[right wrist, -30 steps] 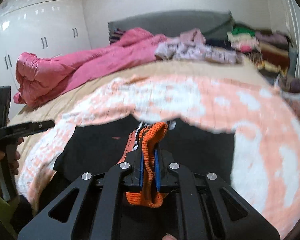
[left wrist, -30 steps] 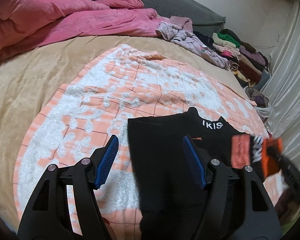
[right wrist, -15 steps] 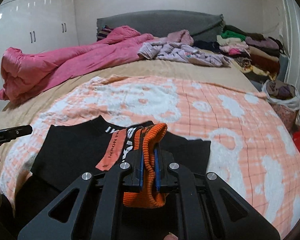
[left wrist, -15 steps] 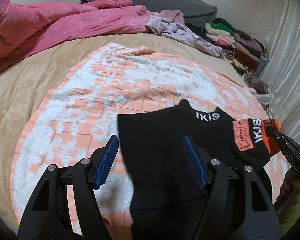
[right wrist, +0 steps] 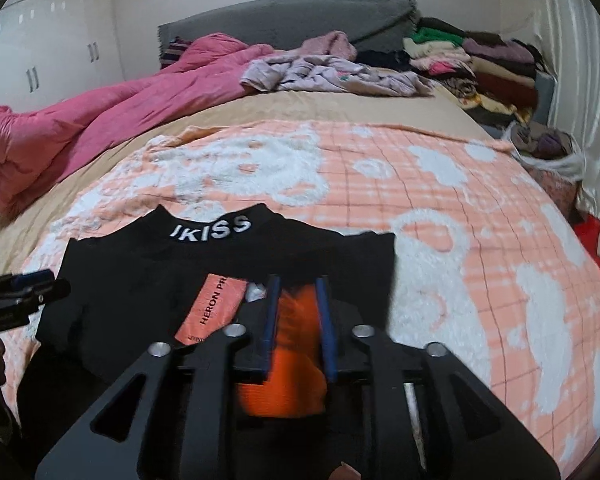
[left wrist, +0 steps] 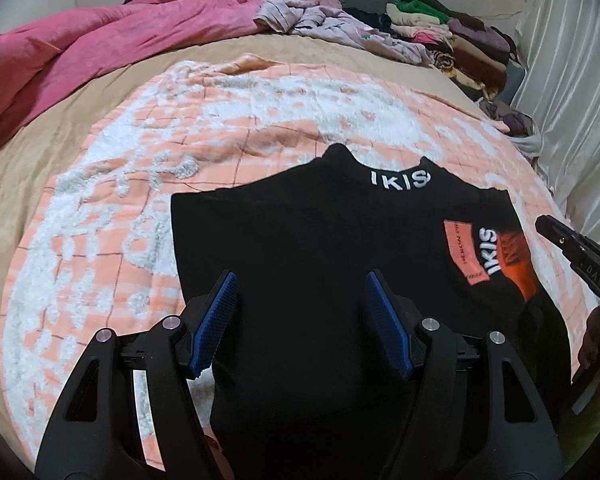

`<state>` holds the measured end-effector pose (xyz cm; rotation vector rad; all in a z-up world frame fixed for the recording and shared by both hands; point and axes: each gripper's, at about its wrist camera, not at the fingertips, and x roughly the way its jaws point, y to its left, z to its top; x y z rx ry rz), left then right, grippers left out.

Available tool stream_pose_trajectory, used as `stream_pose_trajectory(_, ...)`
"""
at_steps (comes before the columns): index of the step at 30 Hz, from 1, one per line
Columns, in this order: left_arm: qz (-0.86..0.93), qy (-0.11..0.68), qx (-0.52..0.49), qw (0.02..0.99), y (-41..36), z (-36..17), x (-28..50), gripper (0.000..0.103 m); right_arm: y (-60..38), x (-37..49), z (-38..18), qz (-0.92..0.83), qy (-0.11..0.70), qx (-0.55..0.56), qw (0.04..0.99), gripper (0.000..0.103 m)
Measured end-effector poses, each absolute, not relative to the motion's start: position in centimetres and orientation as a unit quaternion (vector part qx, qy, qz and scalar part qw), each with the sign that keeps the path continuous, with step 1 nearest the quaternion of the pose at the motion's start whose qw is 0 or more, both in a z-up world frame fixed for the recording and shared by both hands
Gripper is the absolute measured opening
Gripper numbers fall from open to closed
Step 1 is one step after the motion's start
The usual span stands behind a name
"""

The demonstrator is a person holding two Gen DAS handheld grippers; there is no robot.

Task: Fold small clothes
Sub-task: 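Straighten the cuff flat along the shirt body with the right tool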

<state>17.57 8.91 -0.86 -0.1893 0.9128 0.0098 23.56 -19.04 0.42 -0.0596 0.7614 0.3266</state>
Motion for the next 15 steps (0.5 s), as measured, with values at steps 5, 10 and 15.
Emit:
stream_pose_trajectory(5, 0.007, 0.446, -0.073, 0.892, 8.4, -1.5, 17.7, 0.058, -19.7, 23.1, -0.2, 0.148, 0.378, -0.023, 0.914, 0.035)
stream_pose_trajectory(10, 0.012, 0.471, -0.062, 0.88, 8.1, -3.0, 17.8, 0.058, -18.2, 22.1, -1.0, 0.178, 0.386, -0.035, 0.904, 0.035)
stream_pose_trajectory(15, 0.011, 0.479, -0.059, 0.876, 8.2, -3.8, 17.6, 0.058, -15.6, 21.4, -1.7, 0.22, 0.397, -0.055, 0.889, 0.035)
